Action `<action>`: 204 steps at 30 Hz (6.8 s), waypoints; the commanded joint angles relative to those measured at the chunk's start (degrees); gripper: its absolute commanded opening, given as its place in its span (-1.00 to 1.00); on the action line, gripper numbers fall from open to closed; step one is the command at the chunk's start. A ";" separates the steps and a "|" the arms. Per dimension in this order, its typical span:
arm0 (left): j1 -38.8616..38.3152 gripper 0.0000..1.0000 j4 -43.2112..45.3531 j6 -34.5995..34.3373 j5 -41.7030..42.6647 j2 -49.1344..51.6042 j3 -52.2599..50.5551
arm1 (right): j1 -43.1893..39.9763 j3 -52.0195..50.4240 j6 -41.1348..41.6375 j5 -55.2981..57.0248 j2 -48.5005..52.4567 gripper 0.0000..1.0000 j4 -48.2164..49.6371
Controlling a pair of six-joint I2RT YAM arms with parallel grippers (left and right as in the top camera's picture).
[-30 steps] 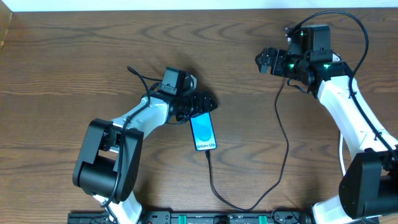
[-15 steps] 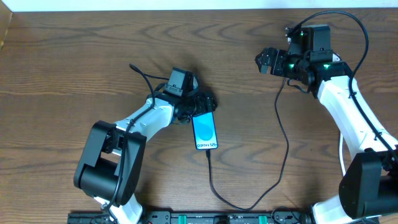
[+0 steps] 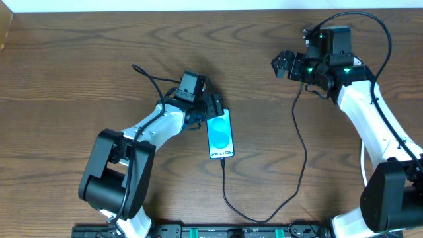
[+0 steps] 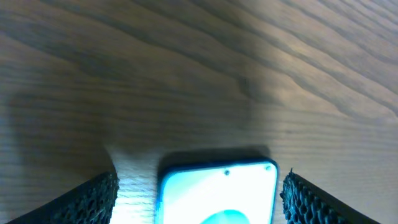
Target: Plug charger to phone and switch on socket
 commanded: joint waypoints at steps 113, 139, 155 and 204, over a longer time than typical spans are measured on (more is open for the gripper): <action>10.16 0.72 -40.94 15.65 -19.32 -58.55 -3.04 | -31.47 27.45 -36.57 -11.65 28.48 0.99 -25.20; 10.16 0.72 -40.92 15.63 -19.32 -58.55 -3.04 | -28.55 25.66 -35.06 -12.00 29.49 0.99 -25.57; 10.16 0.72 -40.94 15.63 -19.32 -58.55 -3.04 | -26.99 17.11 -33.18 -17.33 29.49 0.98 -21.42; 10.16 0.73 -40.92 15.63 -19.32 -58.55 -3.04 | -29.24 44.89 -22.23 4.20 13.86 0.99 -45.77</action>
